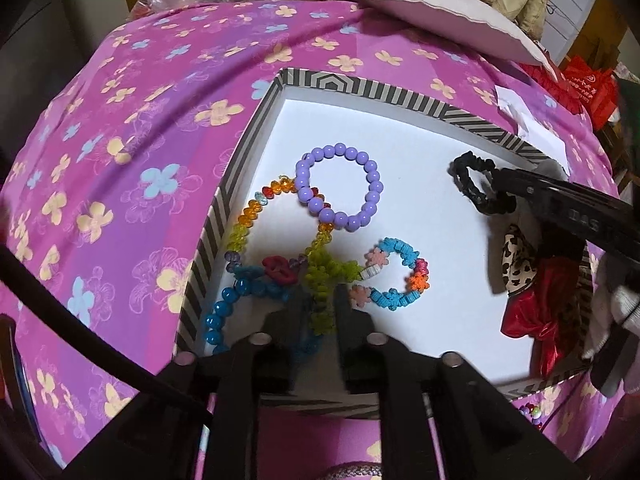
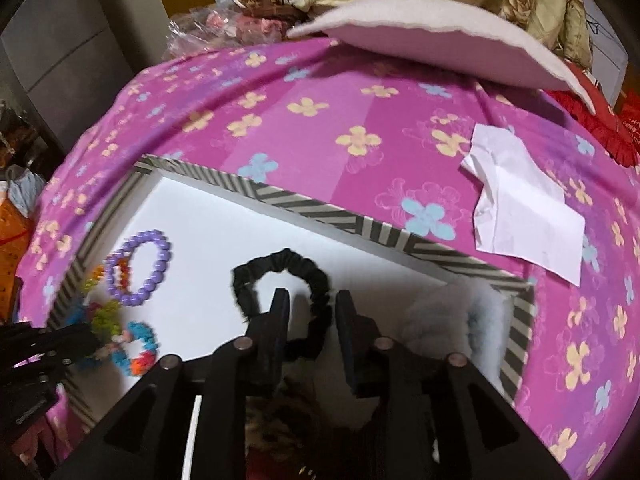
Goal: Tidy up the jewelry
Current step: 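Lower both items into the striped box and open both grippers to release, then grasp the silver rhinestone bangle with the left gripper while the right grasps the multicolor bead bracelet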
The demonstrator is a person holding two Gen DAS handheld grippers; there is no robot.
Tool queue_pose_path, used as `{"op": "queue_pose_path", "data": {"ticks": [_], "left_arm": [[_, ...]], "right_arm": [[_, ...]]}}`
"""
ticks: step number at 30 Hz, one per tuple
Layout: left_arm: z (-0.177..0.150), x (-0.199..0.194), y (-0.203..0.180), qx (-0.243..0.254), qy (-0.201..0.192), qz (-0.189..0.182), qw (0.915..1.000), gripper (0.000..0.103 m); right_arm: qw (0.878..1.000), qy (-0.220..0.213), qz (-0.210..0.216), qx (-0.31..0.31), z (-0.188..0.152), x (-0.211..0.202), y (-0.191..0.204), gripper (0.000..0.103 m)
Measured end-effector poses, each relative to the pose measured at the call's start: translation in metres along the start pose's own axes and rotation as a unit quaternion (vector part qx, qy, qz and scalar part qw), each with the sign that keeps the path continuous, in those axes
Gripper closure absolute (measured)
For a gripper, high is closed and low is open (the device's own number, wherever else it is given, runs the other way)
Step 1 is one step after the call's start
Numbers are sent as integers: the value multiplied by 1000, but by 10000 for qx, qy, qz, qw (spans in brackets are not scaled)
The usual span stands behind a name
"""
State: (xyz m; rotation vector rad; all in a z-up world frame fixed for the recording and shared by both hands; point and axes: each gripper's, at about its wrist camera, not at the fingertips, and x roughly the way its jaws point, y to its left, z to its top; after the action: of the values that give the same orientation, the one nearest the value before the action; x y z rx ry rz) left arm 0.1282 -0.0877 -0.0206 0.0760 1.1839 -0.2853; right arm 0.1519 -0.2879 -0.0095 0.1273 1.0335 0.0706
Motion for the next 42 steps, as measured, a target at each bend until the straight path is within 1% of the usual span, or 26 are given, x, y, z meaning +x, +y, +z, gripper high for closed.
{"op": "queue_pose_path", "data": {"ticks": [3,4,6,10,13,16,21,26,30,31,33,34,40,42], "left_arm": [[-3,-9,1,-11,-98,41,9999,73],[-4,-12,1,-14,-127,36,9999,71],[-7,-21,2,-3,-204,46,9998,70],[-14,-39,3,70,-379,118,9992,70],[-21,-53,5,65,-455,91,9989,70],[-30,-68,12,-4,-512,-7,9987,70],[-48,-87,29,-195,-512,-166,9984,68],[-76,-83,38,-272,-228,-364,9987,66],[-102,-69,36,-210,43,-433,9988,66],[-106,-66,36,-200,96,-451,9987,66],[-114,-61,35,-182,171,-468,9986,66],[-116,-60,35,-180,179,-459,9986,66],[-127,-51,31,-77,205,-308,9993,63],[-128,-48,29,-47,191,-260,9995,63]], "right_arm": [[9999,-138,71,-55,-5,-20,3,67],[9997,-185,132,-80,-8,-31,4,66],[9995,-231,165,-137,-14,-44,7,64],[9986,-354,199,-340,-32,-77,15,63],[9977,-406,292,-466,-51,-101,20,62],[9968,-415,290,-621,-76,-124,24,58],[9966,-350,268,-698,-120,-148,21,58],[9969,-144,300,-719,-163,-151,17,57],[9958,89,325,-846,-196,-139,25,58],[9955,122,241,-907,-202,-134,28,58],[9952,170,124,-956,-208,-125,32,58],[9954,188,146,-931,-210,-122,33,58],[9936,149,-161,-1104,-209,-103,42,63],[9932,159,-178,-1136,-208,-98,44,66]]}}
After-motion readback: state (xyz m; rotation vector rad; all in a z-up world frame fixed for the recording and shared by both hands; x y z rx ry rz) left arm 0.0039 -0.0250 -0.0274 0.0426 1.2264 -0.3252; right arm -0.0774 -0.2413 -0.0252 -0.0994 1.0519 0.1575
